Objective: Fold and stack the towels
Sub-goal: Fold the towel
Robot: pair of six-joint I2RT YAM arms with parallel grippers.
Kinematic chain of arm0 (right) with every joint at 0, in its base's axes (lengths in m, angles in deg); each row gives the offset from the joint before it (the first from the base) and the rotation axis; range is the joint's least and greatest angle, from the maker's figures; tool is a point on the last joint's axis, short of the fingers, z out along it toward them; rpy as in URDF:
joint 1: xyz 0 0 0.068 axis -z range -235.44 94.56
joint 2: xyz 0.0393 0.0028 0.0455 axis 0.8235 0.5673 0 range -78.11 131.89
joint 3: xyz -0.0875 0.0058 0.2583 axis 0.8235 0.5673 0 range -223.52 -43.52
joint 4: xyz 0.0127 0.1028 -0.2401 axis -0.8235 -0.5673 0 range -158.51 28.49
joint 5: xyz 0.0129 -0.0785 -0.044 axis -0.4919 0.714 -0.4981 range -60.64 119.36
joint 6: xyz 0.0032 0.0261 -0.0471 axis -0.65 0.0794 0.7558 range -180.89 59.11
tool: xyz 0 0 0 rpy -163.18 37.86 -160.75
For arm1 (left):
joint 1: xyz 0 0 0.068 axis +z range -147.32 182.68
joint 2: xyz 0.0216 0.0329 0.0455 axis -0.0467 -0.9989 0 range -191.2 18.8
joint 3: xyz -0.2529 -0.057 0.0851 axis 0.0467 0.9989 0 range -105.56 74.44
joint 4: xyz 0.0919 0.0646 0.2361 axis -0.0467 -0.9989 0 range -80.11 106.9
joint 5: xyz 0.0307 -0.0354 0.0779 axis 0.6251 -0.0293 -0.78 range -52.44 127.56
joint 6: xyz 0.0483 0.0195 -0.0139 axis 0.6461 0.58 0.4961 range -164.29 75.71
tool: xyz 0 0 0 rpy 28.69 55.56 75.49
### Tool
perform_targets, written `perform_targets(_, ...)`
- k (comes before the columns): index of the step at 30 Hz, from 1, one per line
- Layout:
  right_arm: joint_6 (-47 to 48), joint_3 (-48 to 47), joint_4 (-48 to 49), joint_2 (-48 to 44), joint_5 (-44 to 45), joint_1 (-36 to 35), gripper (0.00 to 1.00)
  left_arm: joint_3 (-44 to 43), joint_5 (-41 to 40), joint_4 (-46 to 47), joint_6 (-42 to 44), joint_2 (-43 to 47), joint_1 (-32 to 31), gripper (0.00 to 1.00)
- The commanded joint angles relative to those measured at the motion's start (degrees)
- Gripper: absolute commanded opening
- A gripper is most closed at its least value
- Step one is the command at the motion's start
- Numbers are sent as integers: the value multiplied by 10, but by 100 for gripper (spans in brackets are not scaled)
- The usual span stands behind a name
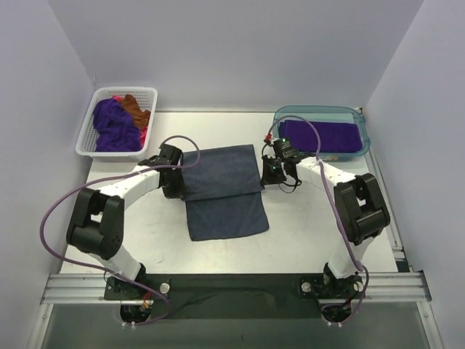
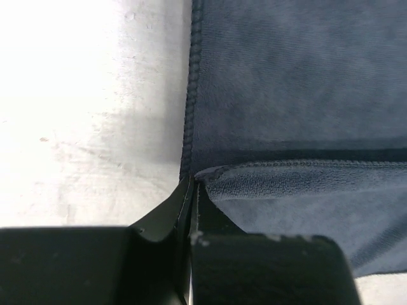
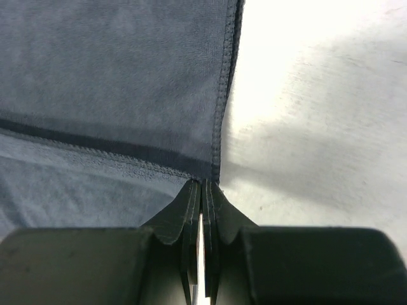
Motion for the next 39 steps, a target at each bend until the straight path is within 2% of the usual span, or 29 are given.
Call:
perform_targets(1,18,-24,-36,-67,32,-3,0,-28,-32,-21,17,85,3,0)
perform_targets(9,15,-23,-77,-195,44,-7,0,-54,-35,-80,13,197,-11,0)
perform_targets(13,4,26,-87,-247,39,-23,0,6,-20,-85,-7,266,-24,0)
perform_targets(18,-29,121,-83,-298,43,-40,0,91,-9,-85,-28,309,-54,0)
perform_targets(24,-47,219,-39,-253,34,-48,0,213,-15,-35,-64,306,-77,0)
perform_targets(31,-62,233,-20,-195,32,-47,0,248,-17,-11,-84,265,-116,0)
perform_targets(39,-65,240,-21,-190,33,-48,0,274,-29,-13,-92,288,-117,0)
